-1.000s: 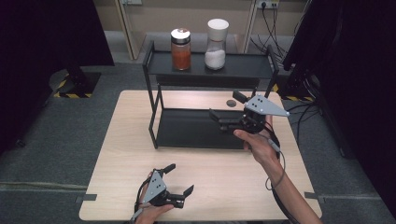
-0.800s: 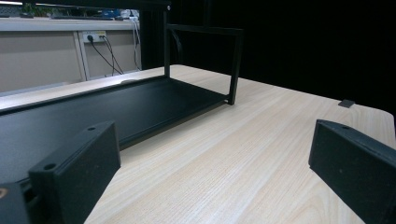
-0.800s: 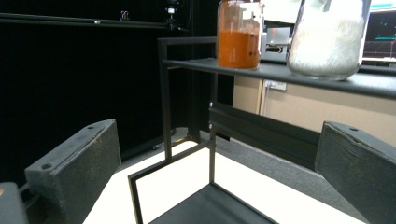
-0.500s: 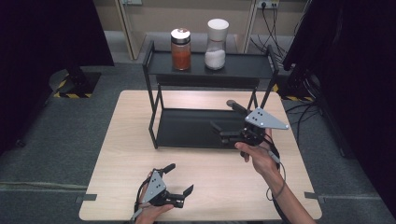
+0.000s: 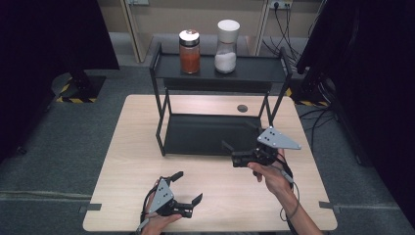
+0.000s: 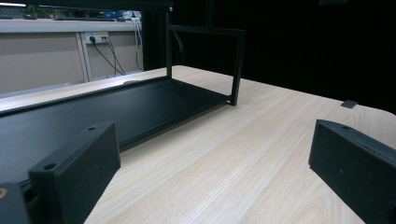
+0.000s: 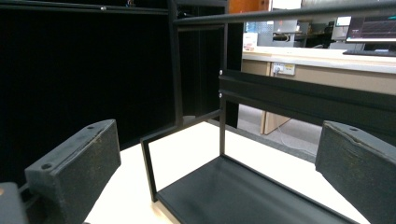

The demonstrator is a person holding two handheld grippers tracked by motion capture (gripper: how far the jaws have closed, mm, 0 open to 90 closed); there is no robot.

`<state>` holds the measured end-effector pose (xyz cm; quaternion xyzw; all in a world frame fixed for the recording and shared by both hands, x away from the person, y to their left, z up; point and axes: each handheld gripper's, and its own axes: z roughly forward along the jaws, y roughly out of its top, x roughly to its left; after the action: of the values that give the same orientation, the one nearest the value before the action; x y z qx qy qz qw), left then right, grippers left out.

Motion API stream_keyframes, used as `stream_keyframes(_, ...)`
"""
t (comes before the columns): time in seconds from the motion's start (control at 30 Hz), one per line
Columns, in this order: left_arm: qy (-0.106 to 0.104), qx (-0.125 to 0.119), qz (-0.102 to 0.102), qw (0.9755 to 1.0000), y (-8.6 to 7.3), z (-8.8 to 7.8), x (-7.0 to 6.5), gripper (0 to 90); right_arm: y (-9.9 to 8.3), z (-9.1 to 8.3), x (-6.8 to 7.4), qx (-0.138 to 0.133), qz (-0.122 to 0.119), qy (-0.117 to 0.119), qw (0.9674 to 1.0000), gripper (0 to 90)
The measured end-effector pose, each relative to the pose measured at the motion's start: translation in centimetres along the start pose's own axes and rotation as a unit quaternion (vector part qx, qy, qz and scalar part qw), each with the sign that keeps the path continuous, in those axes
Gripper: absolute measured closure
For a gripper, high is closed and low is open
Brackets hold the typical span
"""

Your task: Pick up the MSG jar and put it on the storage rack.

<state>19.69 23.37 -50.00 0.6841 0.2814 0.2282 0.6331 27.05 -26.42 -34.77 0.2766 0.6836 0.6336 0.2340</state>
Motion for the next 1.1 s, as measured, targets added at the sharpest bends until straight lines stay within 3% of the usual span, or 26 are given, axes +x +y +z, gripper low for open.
stream_keyframes(1.1,0.005,0.0,-0.001,1.0,-0.1,0.0,0.0,1.4,-6.0,-2.6,1.1,0.031,0.003,0.0,0.9995,0.3)
